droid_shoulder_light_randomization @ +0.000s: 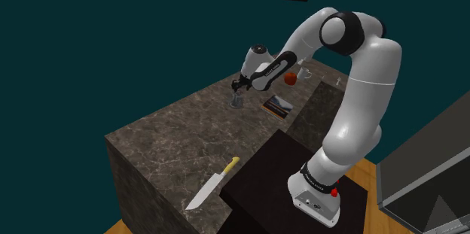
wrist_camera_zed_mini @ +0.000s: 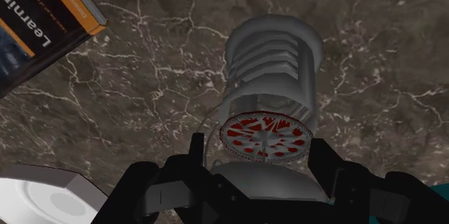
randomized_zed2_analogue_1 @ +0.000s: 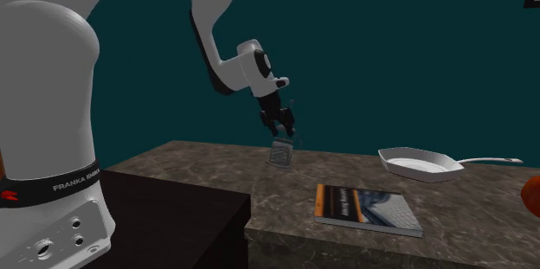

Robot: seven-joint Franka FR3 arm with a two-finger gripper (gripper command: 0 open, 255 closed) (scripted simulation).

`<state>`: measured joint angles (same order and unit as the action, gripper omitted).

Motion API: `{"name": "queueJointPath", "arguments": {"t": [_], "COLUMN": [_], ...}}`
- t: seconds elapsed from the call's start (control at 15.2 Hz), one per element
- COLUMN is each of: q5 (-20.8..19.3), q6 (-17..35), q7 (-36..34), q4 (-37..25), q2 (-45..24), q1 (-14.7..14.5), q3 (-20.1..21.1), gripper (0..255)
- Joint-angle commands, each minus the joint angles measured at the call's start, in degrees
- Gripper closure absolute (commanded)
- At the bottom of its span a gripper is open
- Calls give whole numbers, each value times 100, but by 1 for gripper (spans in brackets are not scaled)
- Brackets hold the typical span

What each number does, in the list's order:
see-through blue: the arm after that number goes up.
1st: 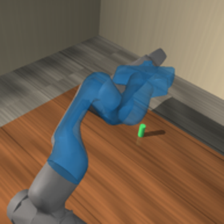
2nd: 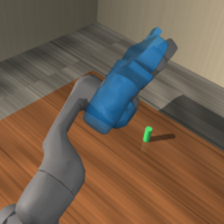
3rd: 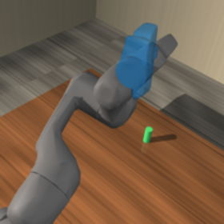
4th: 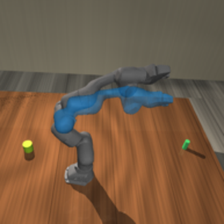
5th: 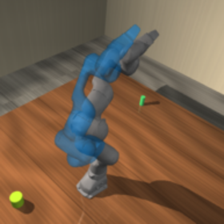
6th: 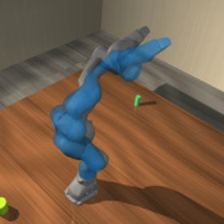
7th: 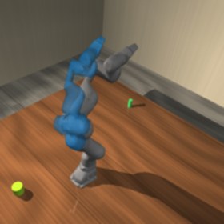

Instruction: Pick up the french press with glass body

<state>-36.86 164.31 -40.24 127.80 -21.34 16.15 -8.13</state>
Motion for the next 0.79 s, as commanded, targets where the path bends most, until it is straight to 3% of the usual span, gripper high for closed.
{"name": "queueJointPath", "arguments": {"t": [0.0,0.73], "q5": [111,581], "q6": [-116,-661], "q7": [134,658], "q4": [-6,48], "q2": [116,730], "q1": [63,232], "q3": [80,348], "gripper": [255,255]}}
